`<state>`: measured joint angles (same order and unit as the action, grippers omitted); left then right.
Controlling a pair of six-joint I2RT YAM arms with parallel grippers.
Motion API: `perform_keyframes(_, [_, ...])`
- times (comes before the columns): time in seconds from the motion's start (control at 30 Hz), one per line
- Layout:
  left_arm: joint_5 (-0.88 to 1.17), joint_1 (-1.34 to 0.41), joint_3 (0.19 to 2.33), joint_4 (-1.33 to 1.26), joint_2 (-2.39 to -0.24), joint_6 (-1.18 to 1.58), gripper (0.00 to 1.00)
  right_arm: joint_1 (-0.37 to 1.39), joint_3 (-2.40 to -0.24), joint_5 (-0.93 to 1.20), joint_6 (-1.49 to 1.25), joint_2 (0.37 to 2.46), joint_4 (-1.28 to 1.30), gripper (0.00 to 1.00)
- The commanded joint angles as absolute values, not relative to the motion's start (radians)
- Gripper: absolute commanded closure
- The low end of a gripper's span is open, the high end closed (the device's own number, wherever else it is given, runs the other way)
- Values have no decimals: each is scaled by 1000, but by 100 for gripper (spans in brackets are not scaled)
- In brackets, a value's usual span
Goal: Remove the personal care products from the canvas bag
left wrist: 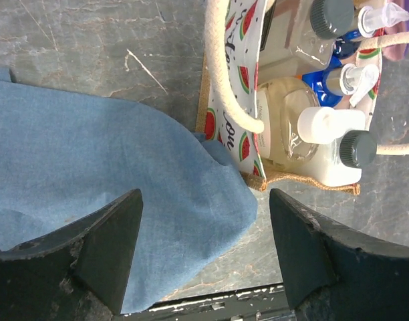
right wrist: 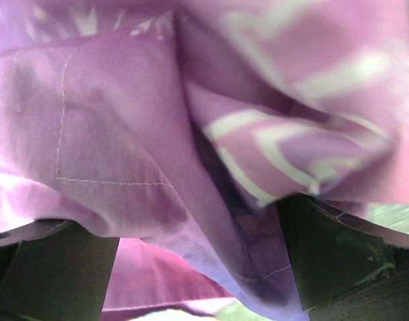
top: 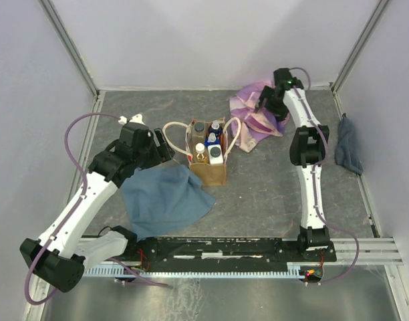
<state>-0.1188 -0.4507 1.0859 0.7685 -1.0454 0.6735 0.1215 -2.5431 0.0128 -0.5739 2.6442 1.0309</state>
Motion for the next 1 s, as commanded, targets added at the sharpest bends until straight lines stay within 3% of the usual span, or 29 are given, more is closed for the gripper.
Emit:
perform_keyframes(0.0, [-64, -447, 1083, 762, -1043, 699, 17, 24, -2552, -35, -646, 2671, 857, 0])
perform_keyframes(0.23, [-68, -448, 1032, 754, -1013, 716, 18, 65, -2142, -205, -495, 2284, 525, 0])
perform_keyframes(0.6, [111, -452, 896, 741, -1011, 768, 19, 126, -1744, -181, -429, 1827, 577, 0])
perform_keyframes(0.97, [183, -513, 814, 770, -1051, 765, 16, 127, -1609, -140, -442, 1671, 621, 0])
